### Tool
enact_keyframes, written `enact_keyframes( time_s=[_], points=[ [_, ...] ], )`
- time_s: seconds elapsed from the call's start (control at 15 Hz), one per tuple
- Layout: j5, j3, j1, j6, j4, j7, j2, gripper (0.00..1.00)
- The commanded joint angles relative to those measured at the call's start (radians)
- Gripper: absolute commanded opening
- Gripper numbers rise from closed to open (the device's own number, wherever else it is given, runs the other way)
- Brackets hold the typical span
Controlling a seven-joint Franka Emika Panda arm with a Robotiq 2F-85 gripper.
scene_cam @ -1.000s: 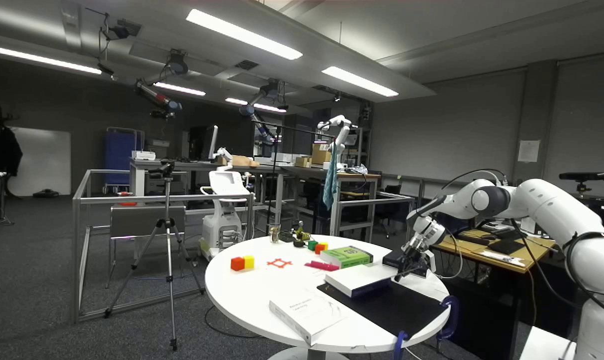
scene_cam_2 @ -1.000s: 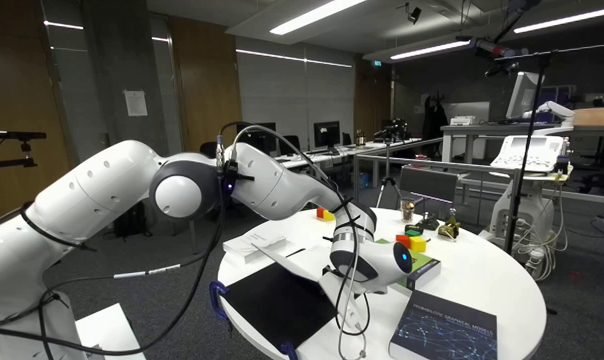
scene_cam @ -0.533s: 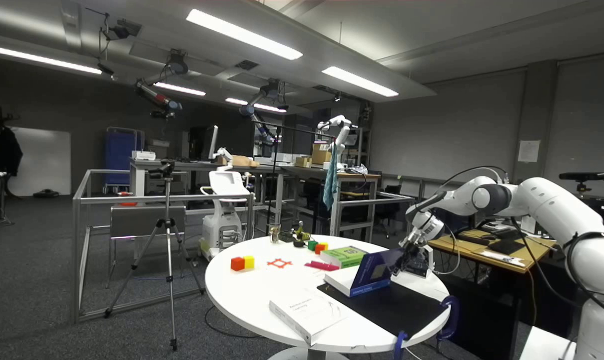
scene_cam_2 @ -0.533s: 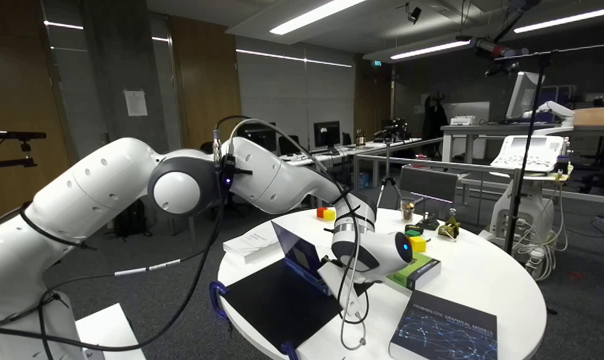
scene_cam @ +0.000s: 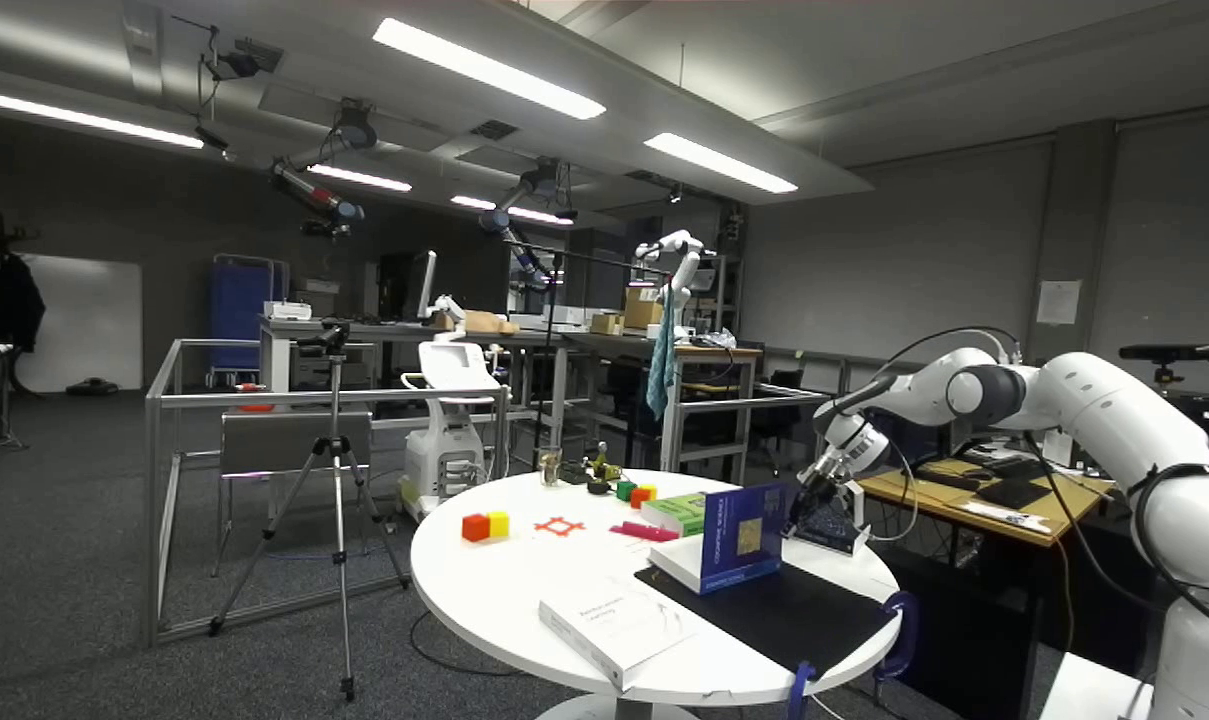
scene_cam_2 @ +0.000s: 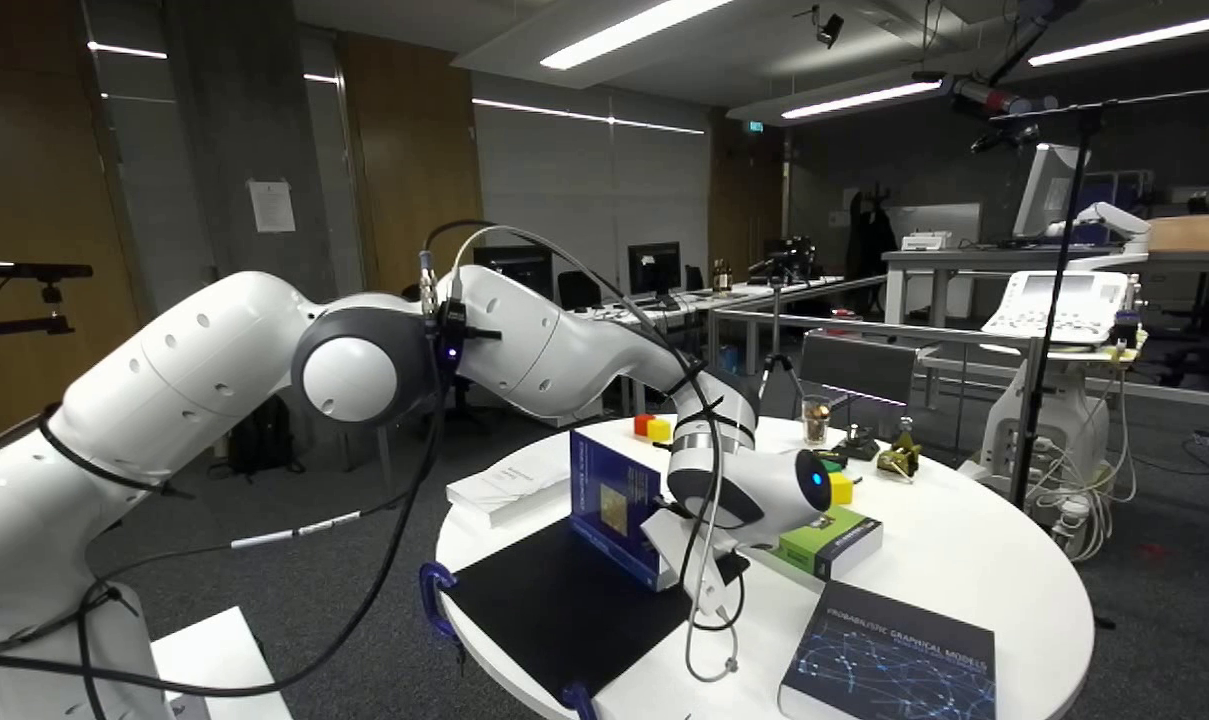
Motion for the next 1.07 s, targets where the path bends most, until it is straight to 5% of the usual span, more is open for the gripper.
enact_keyframes(
  time_s=[0.0, 1.0],
  points=[
    [0.036, 0.004, -0.015, -0.037, -0.003, -0.009, -0.037, 0.0],
    [0.091, -0.001, -0.031, 0.0, 0.06, 0.011, -0.043, 0.0]
  ],
)
